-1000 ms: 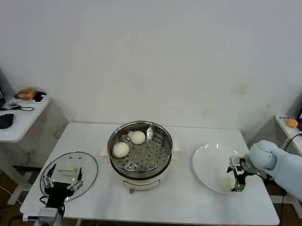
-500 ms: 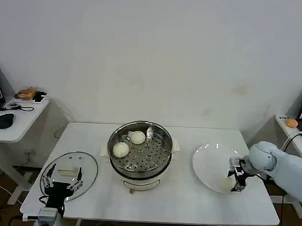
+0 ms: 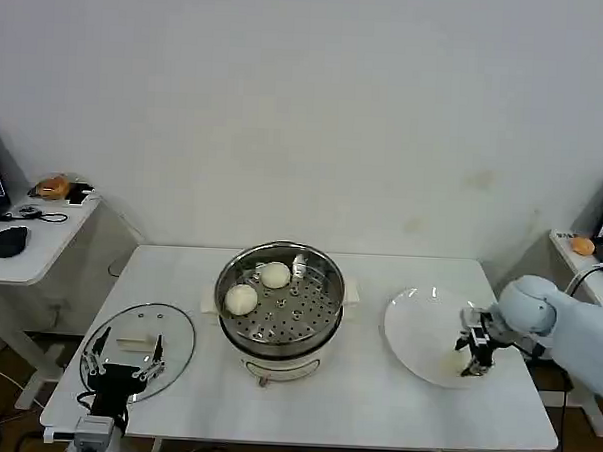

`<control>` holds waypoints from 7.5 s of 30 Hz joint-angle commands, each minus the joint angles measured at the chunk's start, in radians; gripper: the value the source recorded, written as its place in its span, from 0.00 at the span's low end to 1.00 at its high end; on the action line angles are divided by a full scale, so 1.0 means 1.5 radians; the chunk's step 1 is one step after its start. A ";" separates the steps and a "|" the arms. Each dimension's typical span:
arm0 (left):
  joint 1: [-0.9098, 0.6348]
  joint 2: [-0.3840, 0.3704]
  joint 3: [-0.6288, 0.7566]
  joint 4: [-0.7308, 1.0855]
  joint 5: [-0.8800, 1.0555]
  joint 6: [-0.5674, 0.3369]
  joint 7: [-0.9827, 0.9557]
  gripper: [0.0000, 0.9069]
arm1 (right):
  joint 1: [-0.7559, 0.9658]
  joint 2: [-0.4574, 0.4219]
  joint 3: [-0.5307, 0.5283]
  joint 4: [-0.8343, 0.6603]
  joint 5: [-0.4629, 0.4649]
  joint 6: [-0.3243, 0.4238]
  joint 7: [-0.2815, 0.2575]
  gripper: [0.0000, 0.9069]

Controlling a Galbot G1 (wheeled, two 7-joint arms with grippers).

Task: Take steamed baozi put them in steamer then cover it.

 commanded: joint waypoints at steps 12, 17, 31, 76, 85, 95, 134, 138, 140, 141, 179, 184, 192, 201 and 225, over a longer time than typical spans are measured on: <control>-0.009 0.009 -0.006 0.004 -0.011 0.002 0.001 1.00 | 0.348 0.109 -0.124 -0.014 0.109 -0.001 -0.002 0.69; -0.005 0.010 -0.015 0.000 -0.017 0.003 0.001 1.00 | 0.421 0.199 -0.170 -0.012 0.137 -0.010 0.006 0.69; 0.002 -0.005 -0.037 -0.013 -0.015 0.007 0.001 1.00 | 0.400 0.453 -0.172 -0.058 0.166 -0.020 0.021 0.70; 0.010 -0.014 -0.054 -0.010 -0.018 0.006 0.001 1.00 | 0.294 0.511 -0.213 -0.044 0.062 0.208 -0.061 0.70; 0.009 -0.013 -0.053 -0.009 -0.018 0.005 0.001 1.00 | 0.299 0.507 -0.215 -0.042 0.065 0.214 -0.061 1.00; 0.004 -0.009 -0.054 -0.004 -0.019 0.006 0.002 1.00 | 0.310 0.487 -0.198 -0.040 0.085 0.216 -0.047 1.00; -0.027 0.037 0.013 0.009 -0.012 0.014 0.009 1.00 | 0.086 -0.075 0.022 -0.009 -0.055 0.106 0.003 1.00; -0.029 0.046 0.011 0.011 -0.012 0.017 0.011 1.00 | 0.012 -0.085 0.060 -0.018 -0.077 0.102 0.002 1.00; -0.031 0.048 0.012 0.013 -0.012 0.019 0.012 1.00 | -0.001 -0.086 0.063 -0.025 -0.083 0.101 0.004 1.00; -0.031 0.048 0.012 0.014 -0.012 0.019 0.013 1.00 | -0.009 -0.084 0.065 -0.029 -0.086 0.099 0.005 1.00; -0.030 0.046 -0.005 0.031 -0.011 0.019 0.011 1.00 | -0.089 0.118 0.169 -0.249 -0.183 0.087 0.047 1.00; -0.030 0.043 -0.007 0.035 -0.012 0.018 0.009 1.00 | -0.088 0.129 0.168 -0.263 -0.207 0.078 0.048 1.00; -0.032 0.040 -0.006 0.035 -0.012 0.018 0.009 1.00 | -0.083 0.132 0.166 -0.270 -0.219 0.075 0.038 0.89; -0.032 0.040 -0.007 0.033 -0.012 0.018 0.009 1.00 | -0.087 0.137 0.172 -0.278 -0.228 0.070 0.035 0.76; -0.029 0.038 -0.007 0.021 -0.011 0.019 0.009 1.00 | 0.060 0.081 0.079 -0.141 -0.139 0.036 0.025 0.68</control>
